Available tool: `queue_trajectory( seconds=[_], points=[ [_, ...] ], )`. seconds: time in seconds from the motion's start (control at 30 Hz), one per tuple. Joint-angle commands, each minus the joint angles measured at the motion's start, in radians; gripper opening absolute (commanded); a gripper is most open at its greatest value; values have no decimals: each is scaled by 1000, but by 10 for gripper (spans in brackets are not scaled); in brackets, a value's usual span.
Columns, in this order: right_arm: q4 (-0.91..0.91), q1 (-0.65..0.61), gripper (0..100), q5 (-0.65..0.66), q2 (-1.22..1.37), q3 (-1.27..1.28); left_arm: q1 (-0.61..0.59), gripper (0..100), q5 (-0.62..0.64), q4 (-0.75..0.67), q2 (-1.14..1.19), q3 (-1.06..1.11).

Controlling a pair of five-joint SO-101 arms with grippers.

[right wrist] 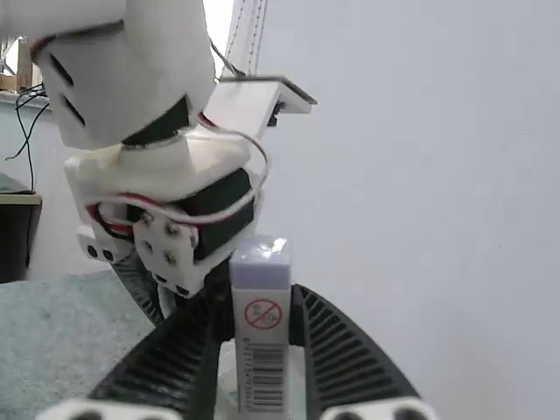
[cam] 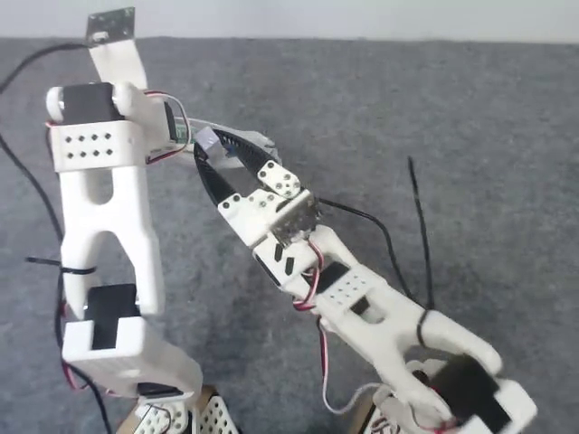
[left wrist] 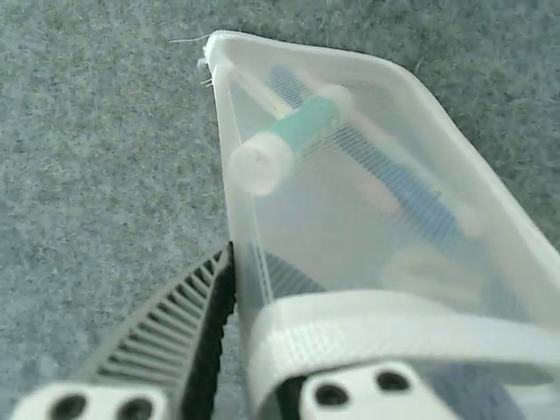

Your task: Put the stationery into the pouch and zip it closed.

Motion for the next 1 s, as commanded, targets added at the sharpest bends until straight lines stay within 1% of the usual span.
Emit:
queue_trajectory(
  seconds=[0.0, 0.23, 0.33, 0.4, 0.5, 0.57, 0.8, 0.97],
  points=[
    [-28, 7, 6, 14, 61, -94, -6, 10, -3, 17, -21, -12],
    [-33, 8, 6, 15, 150, -120, -8, 10, -3, 17, -20, -1],
    [-27, 7, 9, 72, 150, -120, -8, 11, -5, 15, -20, 10],
    [-27, 4, 54, 107, 156, -117, -8, 11, -5, 15, -20, 10],
    [-27, 2, 162, 107, 153, -110, -8, 11, -5, 15, -20, 10],
    [-35, 2, 203, 110, 145, -94, -8, 11, -5, 15, -20, 10],
    [-35, 7, 182, 110, 67, -54, -8, 11, -6, 15, -20, 10],
    [-10, 31, 183, 112, -99, -2, -8, 11, -6, 14, -20, 10]
  ],
)
